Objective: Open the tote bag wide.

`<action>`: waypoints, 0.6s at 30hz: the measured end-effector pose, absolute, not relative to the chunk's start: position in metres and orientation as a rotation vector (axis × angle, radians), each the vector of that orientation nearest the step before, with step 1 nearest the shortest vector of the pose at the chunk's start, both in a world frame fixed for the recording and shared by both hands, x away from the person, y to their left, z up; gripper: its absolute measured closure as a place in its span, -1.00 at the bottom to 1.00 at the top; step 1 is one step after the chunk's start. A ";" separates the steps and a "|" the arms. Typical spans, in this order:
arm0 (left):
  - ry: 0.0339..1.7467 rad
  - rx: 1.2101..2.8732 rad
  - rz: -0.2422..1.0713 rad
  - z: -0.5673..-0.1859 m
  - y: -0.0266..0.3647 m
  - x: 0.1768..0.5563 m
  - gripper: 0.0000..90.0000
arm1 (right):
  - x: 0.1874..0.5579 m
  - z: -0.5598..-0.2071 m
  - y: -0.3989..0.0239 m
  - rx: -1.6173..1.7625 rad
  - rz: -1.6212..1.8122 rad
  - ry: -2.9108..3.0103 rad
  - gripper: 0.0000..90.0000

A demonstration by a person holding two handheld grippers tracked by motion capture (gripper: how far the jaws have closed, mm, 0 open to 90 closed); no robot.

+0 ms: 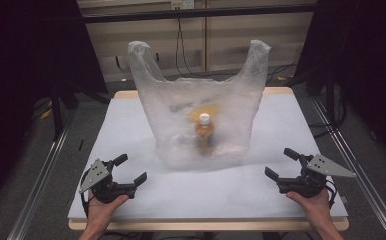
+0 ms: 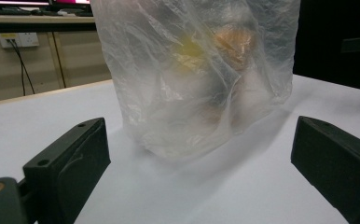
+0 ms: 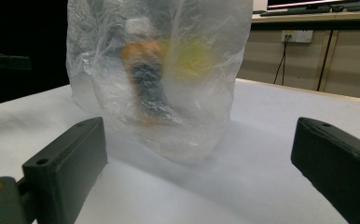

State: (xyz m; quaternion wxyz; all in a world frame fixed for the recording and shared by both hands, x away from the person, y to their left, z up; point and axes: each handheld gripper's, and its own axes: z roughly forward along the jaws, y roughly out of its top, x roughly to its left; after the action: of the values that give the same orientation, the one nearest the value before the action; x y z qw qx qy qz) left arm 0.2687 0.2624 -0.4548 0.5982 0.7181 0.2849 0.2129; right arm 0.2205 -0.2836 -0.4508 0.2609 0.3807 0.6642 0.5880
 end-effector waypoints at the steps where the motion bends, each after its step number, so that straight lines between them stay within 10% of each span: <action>1: 0.658 1.666 0.501 -0.455 0.262 0.269 -0.90 | 0.221 -0.451 -0.284 1.031 1.592 1.798 -0.93; 18: 0.702 1.676 0.478 -0.456 0.257 0.270 -0.79 | 0.229 -0.454 -0.276 1.072 1.525 1.851 -0.93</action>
State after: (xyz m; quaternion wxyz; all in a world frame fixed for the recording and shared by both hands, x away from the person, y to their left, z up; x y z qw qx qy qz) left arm 0.2697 0.2569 -0.4560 0.5905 0.7199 0.3016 0.2052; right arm 0.2286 -0.2760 -0.4541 0.2546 0.3945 0.6815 0.5613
